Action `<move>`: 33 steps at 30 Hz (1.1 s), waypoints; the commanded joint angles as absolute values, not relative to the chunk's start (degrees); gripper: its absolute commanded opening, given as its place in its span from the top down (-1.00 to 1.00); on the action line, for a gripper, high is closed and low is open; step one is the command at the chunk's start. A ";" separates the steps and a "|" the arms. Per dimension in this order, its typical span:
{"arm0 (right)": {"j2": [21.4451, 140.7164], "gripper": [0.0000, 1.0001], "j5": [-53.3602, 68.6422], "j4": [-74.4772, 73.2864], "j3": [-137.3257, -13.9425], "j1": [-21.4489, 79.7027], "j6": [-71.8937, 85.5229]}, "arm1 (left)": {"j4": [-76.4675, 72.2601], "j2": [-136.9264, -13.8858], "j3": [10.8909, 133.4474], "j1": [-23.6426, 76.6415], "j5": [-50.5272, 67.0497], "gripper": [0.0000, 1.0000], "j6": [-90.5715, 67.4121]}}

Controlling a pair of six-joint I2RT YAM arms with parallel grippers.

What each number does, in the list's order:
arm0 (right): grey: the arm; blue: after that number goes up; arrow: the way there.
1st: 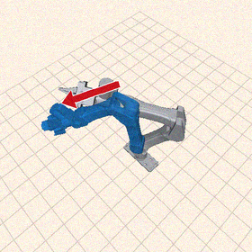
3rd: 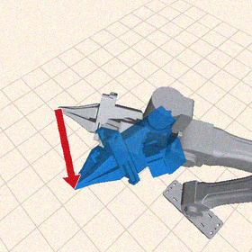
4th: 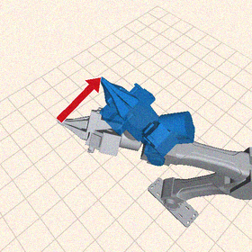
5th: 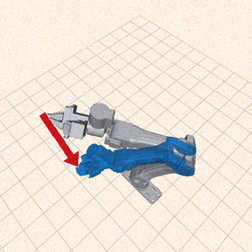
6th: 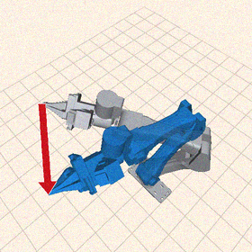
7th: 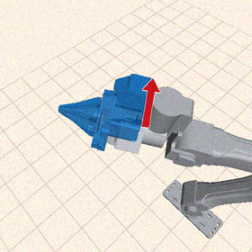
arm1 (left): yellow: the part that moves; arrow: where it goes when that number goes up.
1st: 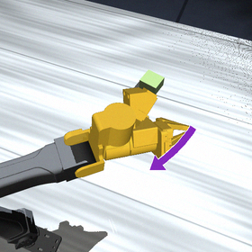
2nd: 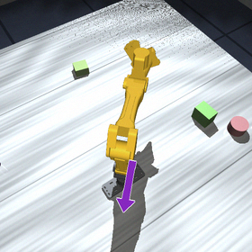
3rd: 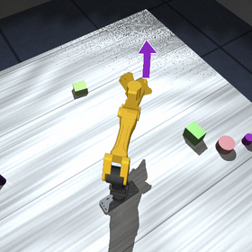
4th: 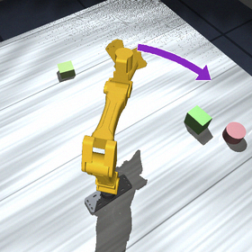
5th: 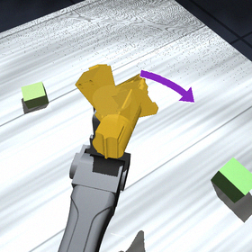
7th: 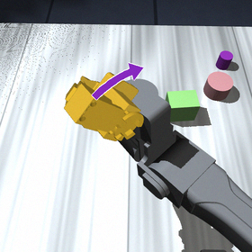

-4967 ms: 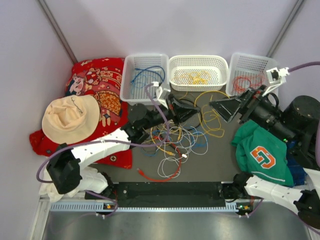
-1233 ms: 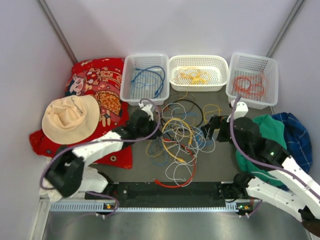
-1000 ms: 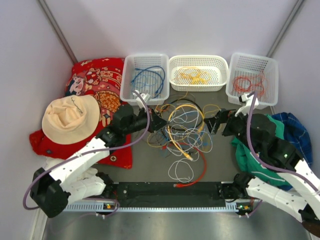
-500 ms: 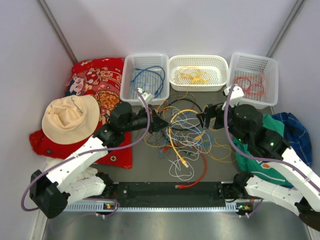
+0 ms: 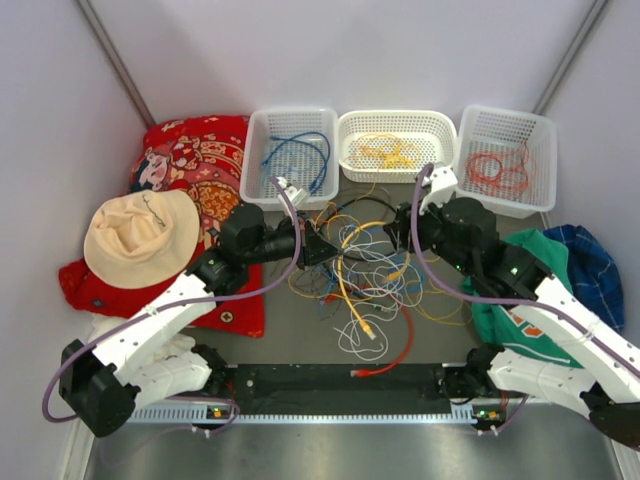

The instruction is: Untangle the cables

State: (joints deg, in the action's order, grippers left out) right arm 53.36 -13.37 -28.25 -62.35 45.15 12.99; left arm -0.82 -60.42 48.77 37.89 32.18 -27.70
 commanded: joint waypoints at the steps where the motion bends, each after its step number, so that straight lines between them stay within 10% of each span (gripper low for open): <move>1: 55.19 -0.09 -9.50 -26.89 -65.39 45.62 11.43 | -3.34 -60.03 50.54 37.97 34.01 1.00 -27.42; 4: 58.44 -0.03 -6.86 -29.96 -66.88 45.53 10.55 | -3.17 -60.03 50.89 37.97 33.66 1.00 -27.25; 10: 55.73 1.00 -12.29 -27.43 -66.44 45.53 11.69 | -0.28 -59.94 51.68 37.97 29.99 0.90 -26.28; 15: 58.79 1.00 -20.74 -33.30 -74.69 43.34 10.02 | 9.13 -60.82 53.08 37.97 15.14 -0.98 -25.40; 28: 76.19 1.00 -14.24 -32.61 -91.48 26.98 18.01 | 12.04 -61.00 49.66 37.88 9.94 -0.68 -27.60; 33: 71.39 1.00 -4.85 -27.26 -86.32 27.24 18.28 | 13.10 -59.86 50.98 37.97 3.44 -0.98 -26.28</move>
